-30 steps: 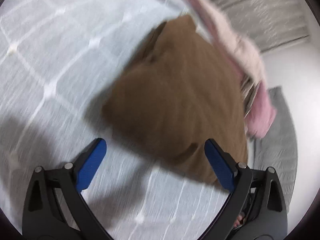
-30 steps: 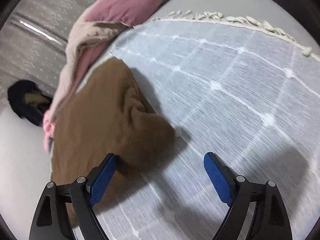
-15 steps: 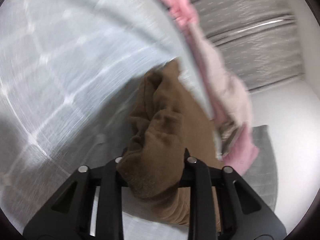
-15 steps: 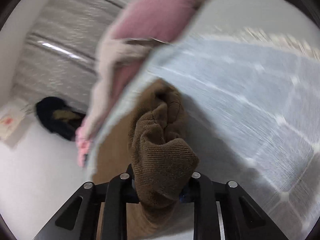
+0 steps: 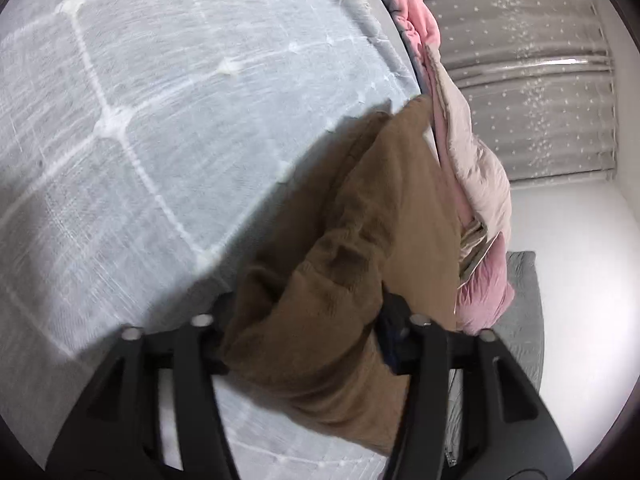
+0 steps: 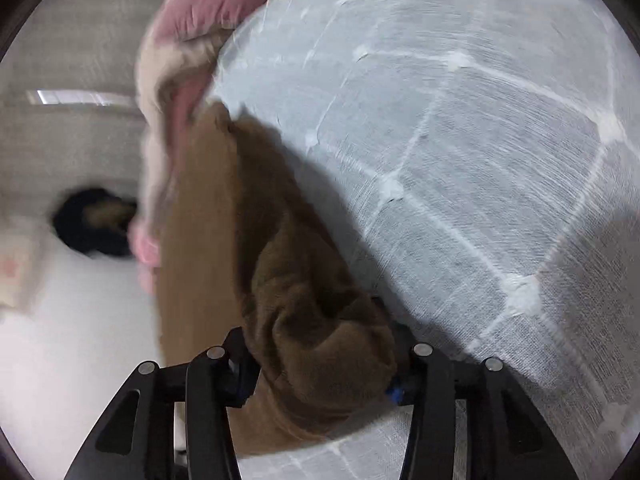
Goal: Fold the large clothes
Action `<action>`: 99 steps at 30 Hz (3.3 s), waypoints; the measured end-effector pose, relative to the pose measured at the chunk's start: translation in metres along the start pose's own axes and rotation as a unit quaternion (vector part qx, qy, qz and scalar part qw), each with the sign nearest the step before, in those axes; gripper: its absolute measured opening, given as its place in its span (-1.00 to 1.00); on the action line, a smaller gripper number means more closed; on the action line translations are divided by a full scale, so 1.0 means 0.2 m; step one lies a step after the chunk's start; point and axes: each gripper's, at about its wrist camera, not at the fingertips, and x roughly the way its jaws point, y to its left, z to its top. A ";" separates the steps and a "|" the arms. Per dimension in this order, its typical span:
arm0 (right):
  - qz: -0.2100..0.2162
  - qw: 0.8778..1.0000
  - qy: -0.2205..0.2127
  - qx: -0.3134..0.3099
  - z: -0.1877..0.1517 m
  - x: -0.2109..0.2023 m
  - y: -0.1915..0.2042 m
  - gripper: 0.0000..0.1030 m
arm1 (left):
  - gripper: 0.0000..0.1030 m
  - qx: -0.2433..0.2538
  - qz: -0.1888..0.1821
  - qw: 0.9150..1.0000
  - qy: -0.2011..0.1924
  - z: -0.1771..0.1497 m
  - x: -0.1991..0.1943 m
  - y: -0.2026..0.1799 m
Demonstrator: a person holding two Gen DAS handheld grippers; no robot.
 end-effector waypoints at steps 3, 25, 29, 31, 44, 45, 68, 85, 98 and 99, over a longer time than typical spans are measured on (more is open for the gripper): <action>-0.053 0.991 -0.097 -0.074 -0.04 -0.17 0.15 0.09 | 0.52 0.046 0.017 0.999 -0.011 -0.04 -0.05 -0.08; -0.150 0.884 -0.086 -0.435 -0.80 0.44 0.97 0.46 | -0.32 0.053 0.008 0.995 -0.084 -0.09 0.10 -0.09; -0.137 0.888 -0.078 -0.431 -0.82 0.44 0.97 0.46 | -0.41 0.105 0.026 0.987 -0.119 -0.12 0.04 -0.22; -0.128 0.888 -0.079 -0.435 -0.83 0.43 0.97 0.46 | -0.43 0.132 0.028 0.982 -0.133 -0.14 0.01 -0.29; -0.098 0.870 -0.007 -0.483 -0.93 0.54 0.99 0.45 | -0.46 0.242 -0.017 0.951 -0.191 -0.33 -0.14 -0.78; -0.106 0.871 0.005 -0.480 -0.92 0.58 0.98 0.45 | -0.46 0.256 -0.026 0.947 -0.192 -0.37 -0.15 -0.84; 0.043 0.991 -0.062 -0.113 -0.15 0.03 0.40 0.46 | 0.36 0.691 -0.036 0.717 0.092 -1.50 0.56 -1.15; 0.095 0.978 0.091 -0.161 -0.15 0.41 0.66 0.64 | 0.84 0.505 -0.025 0.861 0.058 -0.84 0.22 -0.92; 0.105 0.954 0.037 -0.279 -0.10 0.43 1.08 -0.69 | 0.84 0.410 -0.029 0.909 0.069 -0.61 0.34 -0.92; 0.116 0.950 0.023 -0.290 -0.08 0.33 1.13 -0.70 | 0.84 0.411 -0.033 0.908 0.067 -0.61 0.34 -0.95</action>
